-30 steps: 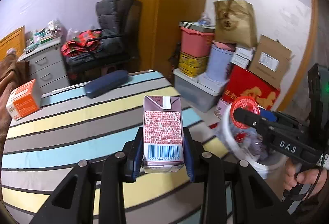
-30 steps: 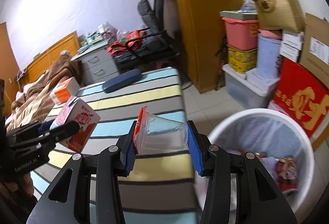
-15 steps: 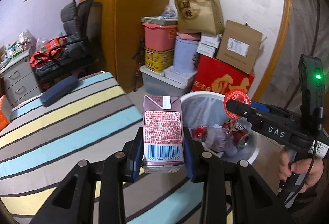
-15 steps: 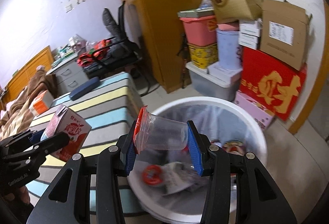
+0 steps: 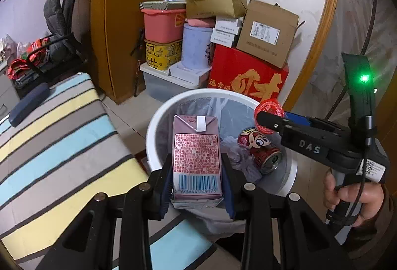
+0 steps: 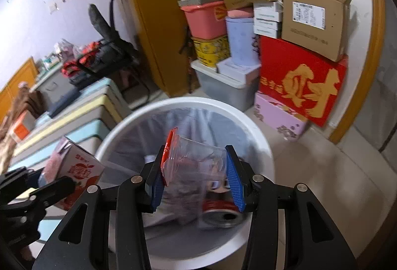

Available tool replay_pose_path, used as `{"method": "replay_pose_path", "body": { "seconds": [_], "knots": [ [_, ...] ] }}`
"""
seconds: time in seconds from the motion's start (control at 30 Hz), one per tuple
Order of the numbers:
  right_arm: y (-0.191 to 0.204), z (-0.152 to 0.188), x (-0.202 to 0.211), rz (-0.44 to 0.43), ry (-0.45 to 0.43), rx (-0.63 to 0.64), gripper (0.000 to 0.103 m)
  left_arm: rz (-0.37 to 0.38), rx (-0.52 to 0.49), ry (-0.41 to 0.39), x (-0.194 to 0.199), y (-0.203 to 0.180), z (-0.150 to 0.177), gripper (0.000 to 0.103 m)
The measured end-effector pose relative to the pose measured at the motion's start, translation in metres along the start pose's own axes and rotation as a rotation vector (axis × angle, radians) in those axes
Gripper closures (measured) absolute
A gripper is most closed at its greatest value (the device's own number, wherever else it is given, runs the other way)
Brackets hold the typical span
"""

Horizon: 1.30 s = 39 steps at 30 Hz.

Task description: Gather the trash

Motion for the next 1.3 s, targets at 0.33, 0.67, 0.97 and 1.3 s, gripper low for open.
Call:
{"method": "replay_pose_path", "body": {
  "seconds": [0.33,0.67,0.97,1.3],
  "knots": [
    [-0.009,-0.007,-0.014,0.038,0.026,0.043,0.057,-0.005,-0.012,0.019,-0.021,-0.012,-0.006,0.064],
    [-0.013,-0.008,-0.011,0.02,0.017,-0.007,0.037,-0.016,0.0,0.013,-0.016,-0.008,-0.006,0.039],
    [-0.004,-0.005,0.007,0.003,-0.024,-0.013,0.037,-0.049,0.01,-0.018,0.004,-0.007,-0.002,0.036],
    [0.015,0.019,0.043,-0.044,-0.093,-0.007,0.037,-0.137,0.045,-0.058,0.044,0.001,0.02,0.03]
  ]
}}
Point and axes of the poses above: each gripper's, at about its wrist camera, not at the fingertips, and x roughly against the way its jaws point, y to its left, z to its underside, the point moved 2 cm from there along -x, roughly the way its jaws point, and after that the axes turned 9 degrees about -x, right-handed, at the moved point
